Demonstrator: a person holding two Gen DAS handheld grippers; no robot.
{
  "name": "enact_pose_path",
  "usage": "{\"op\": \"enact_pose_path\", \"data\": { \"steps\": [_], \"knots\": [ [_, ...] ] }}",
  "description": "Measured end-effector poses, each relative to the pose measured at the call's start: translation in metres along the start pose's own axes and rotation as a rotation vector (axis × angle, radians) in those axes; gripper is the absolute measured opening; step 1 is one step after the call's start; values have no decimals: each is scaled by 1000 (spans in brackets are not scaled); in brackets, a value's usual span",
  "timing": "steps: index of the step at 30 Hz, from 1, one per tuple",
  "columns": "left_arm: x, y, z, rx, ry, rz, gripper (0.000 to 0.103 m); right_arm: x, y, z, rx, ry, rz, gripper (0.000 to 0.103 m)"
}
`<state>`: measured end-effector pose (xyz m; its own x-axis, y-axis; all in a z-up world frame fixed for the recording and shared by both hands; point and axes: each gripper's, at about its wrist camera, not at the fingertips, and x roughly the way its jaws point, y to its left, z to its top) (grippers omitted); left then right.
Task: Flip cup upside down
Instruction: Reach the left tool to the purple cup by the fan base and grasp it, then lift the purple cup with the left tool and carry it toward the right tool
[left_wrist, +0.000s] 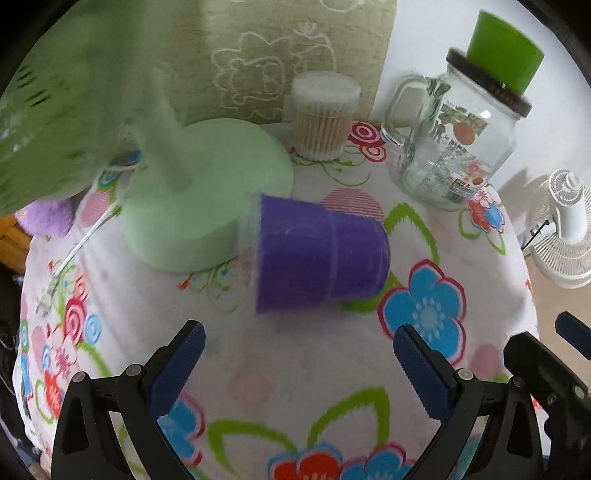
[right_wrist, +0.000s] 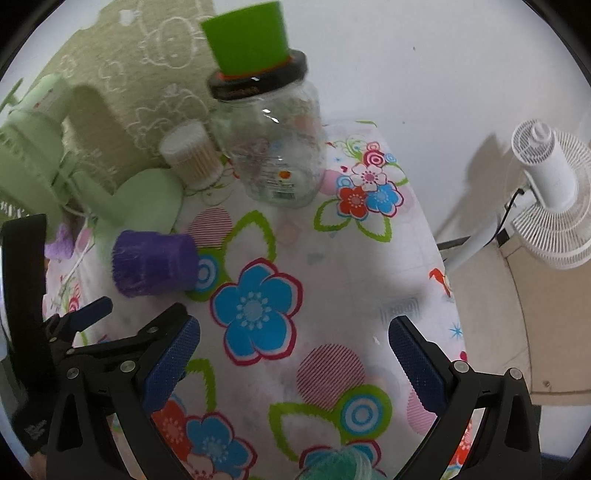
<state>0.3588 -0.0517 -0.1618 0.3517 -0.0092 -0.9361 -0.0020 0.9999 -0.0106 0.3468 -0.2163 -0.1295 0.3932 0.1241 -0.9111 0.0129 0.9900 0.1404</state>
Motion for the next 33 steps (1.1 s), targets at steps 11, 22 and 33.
{"op": "enact_pose_path", "data": {
  "steps": [11,22,33],
  "knots": [
    [26,-4,24,30,-28,43,77,19,-3,5,-2,16,-11,103],
    [4,1,22,85,-48,6,76,2,-1,-3,-2,22,-7,103],
    [-68,15,-25,80,-56,-19,76,-55,23,-33,-72,5,58,103]
  ]
}}
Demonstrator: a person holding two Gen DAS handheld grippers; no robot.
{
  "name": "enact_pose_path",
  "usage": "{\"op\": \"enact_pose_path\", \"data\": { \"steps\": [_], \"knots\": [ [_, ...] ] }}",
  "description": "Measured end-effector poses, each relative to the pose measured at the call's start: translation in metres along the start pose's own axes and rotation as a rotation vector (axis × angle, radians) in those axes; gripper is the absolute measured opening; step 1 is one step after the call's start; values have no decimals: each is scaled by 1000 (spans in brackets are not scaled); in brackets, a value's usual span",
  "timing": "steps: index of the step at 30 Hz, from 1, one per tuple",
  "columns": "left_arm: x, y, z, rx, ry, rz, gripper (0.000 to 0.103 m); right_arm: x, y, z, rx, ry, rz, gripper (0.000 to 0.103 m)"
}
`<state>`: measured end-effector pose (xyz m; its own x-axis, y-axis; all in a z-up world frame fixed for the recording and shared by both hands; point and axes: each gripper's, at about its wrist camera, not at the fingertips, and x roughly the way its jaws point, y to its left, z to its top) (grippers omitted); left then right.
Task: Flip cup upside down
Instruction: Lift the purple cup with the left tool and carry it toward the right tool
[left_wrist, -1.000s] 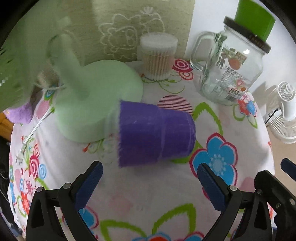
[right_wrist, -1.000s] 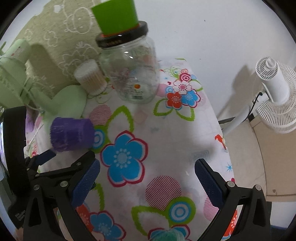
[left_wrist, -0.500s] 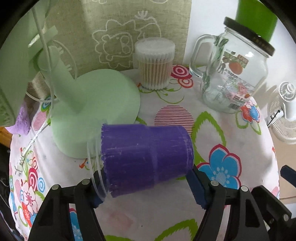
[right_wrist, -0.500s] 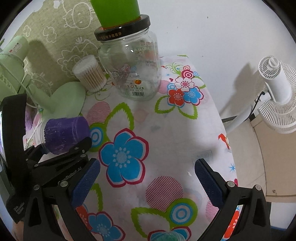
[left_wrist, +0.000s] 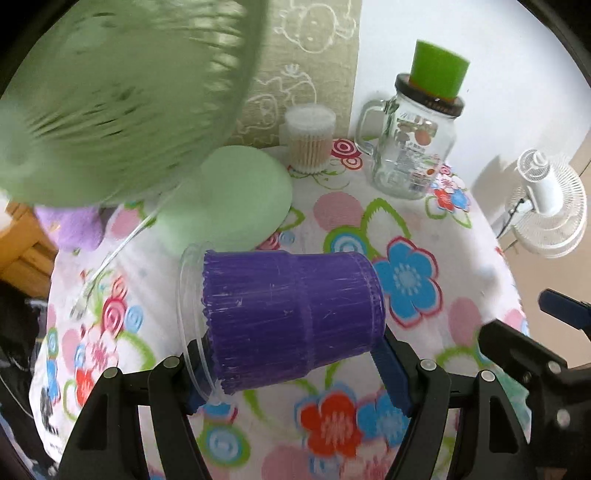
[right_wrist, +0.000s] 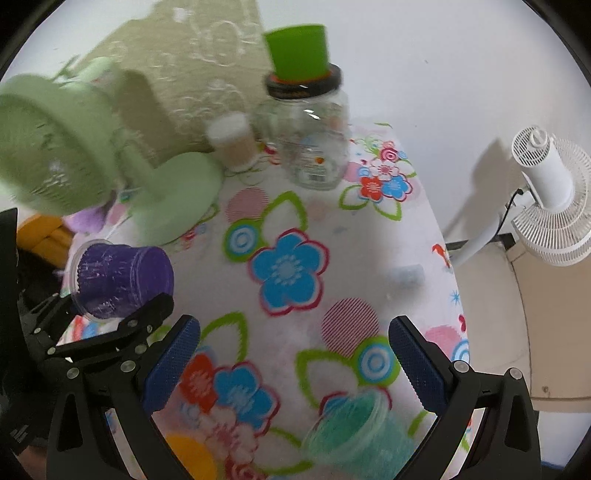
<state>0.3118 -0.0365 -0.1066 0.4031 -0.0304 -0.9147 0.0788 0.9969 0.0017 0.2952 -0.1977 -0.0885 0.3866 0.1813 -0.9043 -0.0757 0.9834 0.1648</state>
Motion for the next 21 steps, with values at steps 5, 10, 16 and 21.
{"op": "enact_pose_path", "data": {
  "steps": [5,10,16,21],
  "knots": [
    [-53,13,-42,-4,-29,25,77,-35,25,-24,-85,-20,38,103],
    [-94,23,-79,-32,-49,64,77,-66,48,-56,-149,-30,76,103],
    [-128,36,-132,-143,-48,101,77,-88,70,-94,-200,-10,123,103],
    [-135,42,-179,-275,-17,136,77,-91,90,-120,-272,27,146,103]
  ]
}}
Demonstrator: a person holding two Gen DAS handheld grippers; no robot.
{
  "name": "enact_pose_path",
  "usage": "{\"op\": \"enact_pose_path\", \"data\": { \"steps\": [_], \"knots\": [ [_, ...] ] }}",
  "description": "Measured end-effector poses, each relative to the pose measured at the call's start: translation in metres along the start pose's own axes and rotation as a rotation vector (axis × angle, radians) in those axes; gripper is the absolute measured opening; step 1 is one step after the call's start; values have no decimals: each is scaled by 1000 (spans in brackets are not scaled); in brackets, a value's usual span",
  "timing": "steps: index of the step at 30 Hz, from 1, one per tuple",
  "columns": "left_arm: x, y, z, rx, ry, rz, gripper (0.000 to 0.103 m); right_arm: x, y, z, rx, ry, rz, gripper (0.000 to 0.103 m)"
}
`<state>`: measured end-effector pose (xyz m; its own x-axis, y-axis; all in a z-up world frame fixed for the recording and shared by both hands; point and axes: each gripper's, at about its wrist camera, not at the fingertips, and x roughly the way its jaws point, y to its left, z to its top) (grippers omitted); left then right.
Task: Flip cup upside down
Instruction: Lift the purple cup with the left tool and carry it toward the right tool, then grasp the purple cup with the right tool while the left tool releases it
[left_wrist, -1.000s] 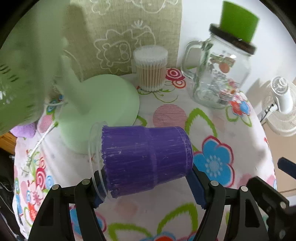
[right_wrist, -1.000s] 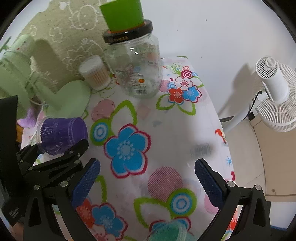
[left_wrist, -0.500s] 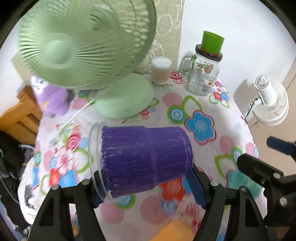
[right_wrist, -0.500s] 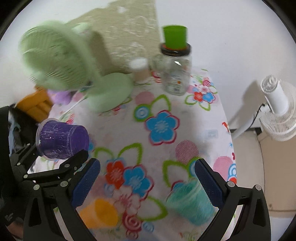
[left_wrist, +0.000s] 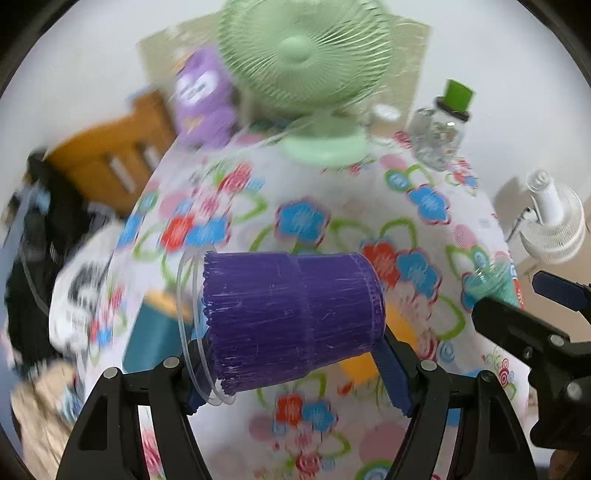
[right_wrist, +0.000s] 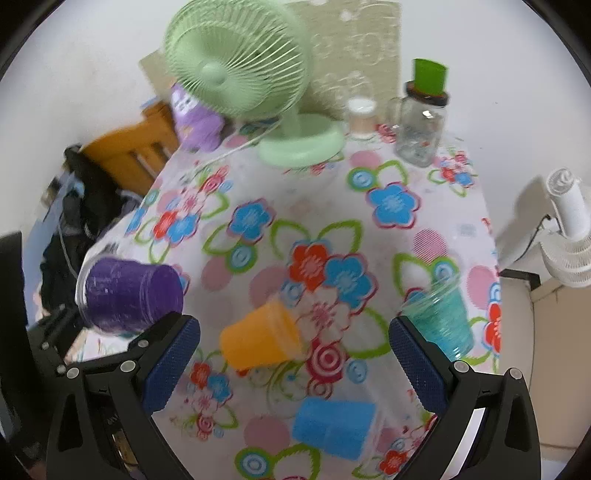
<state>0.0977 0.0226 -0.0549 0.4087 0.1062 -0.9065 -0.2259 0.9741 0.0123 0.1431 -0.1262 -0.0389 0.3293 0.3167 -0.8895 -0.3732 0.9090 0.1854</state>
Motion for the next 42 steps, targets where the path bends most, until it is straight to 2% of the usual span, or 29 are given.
{"op": "enact_pose_path", "data": {
  "steps": [3,13,17,20,24,27,32,35,42],
  "knots": [
    [3,11,-26,-118,34,33,77,8,10,-10,-22,30,14,103],
    [30,36,-86,-407,91,114,77,46,27,-33,-49,135,30,103],
    [51,33,-101,-442,135,128,77,58,28,-38,-55,162,20,103],
    [60,29,-103,-438,147,103,77,64,27,-39,-64,178,6,103],
    [62,23,-101,-404,149,102,94,69,23,-39,-52,185,6,103],
    [61,21,-99,-388,149,104,99,70,20,-40,-34,183,12,103],
    [50,22,-96,-339,178,112,99,62,19,-43,4,186,36,103],
    [35,28,-92,-319,197,89,99,52,19,-44,29,172,42,103],
    [-9,40,-76,-156,107,121,100,25,24,-56,172,135,73,103]
  ]
}}
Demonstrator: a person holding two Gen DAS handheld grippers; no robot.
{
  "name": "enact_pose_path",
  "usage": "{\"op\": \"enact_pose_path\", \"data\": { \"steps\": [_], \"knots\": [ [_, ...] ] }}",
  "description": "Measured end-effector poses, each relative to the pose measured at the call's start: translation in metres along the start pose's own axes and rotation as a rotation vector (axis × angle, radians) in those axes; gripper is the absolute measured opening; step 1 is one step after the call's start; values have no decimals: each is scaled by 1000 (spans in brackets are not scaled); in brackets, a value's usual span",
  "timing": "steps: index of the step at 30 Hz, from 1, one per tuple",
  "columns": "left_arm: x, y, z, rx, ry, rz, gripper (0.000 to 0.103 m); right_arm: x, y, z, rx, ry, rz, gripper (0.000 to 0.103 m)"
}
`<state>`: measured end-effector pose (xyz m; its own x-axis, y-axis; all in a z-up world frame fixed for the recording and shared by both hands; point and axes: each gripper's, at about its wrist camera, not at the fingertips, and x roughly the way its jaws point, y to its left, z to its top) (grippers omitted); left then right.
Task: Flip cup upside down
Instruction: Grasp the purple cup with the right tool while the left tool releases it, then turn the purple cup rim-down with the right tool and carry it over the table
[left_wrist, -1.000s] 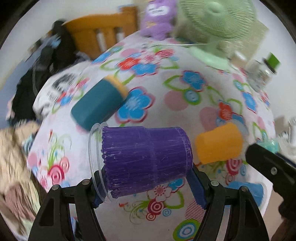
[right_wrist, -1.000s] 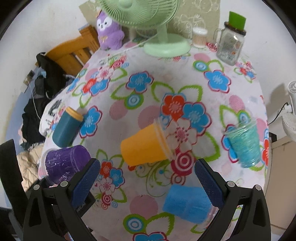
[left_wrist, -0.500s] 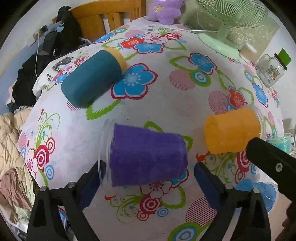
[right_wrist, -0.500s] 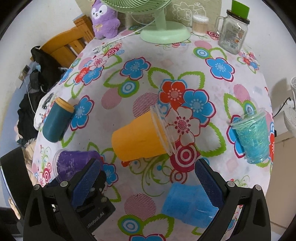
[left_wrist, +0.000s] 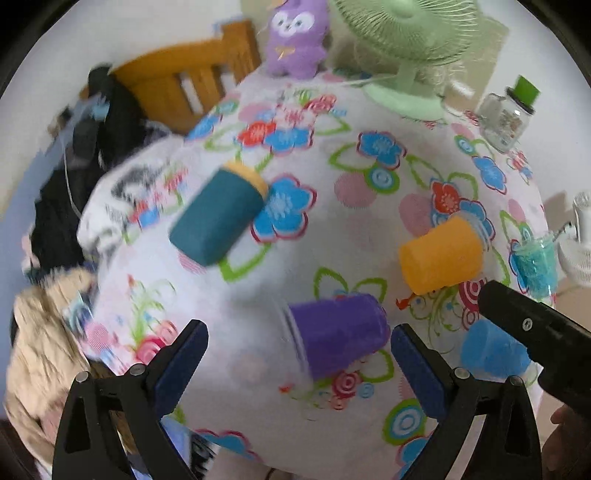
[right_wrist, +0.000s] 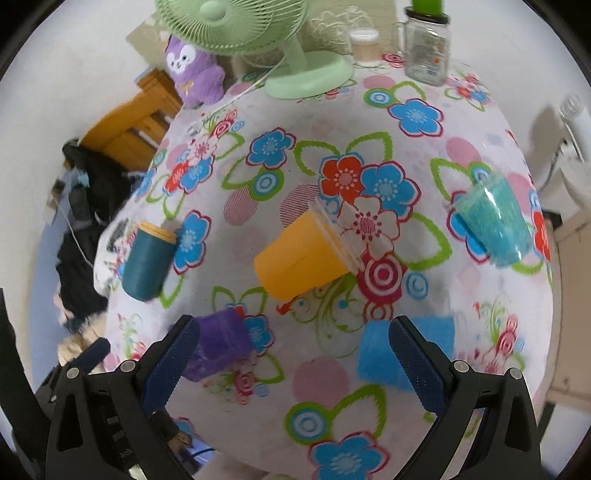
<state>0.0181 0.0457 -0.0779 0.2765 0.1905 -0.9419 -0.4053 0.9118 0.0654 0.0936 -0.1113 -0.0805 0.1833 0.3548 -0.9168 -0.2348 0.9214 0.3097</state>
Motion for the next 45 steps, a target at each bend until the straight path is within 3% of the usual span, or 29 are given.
{"op": "enact_pose_path", "data": {
  "steps": [6,16,25,29,36,40,45],
  "knots": [
    [-2,12,20,129,-44,-17,100,-4,9,-15,170,-43,4,103],
    [25,18,44,443,-33,-68,100,12,23,-33,497,-84,-47,103],
    [46,18,56,637,-32,-121,100,55,34,-53,728,-43,-55,97],
    [53,17,57,698,-36,-119,100,75,33,-61,831,-17,-36,89],
    [68,15,59,756,-23,-126,100,97,34,-57,878,30,-21,82],
    [74,15,62,761,-16,-131,100,105,34,-51,866,47,-1,64],
    [78,16,63,758,-14,-134,100,106,38,-45,826,31,-3,57]
  ]
}}
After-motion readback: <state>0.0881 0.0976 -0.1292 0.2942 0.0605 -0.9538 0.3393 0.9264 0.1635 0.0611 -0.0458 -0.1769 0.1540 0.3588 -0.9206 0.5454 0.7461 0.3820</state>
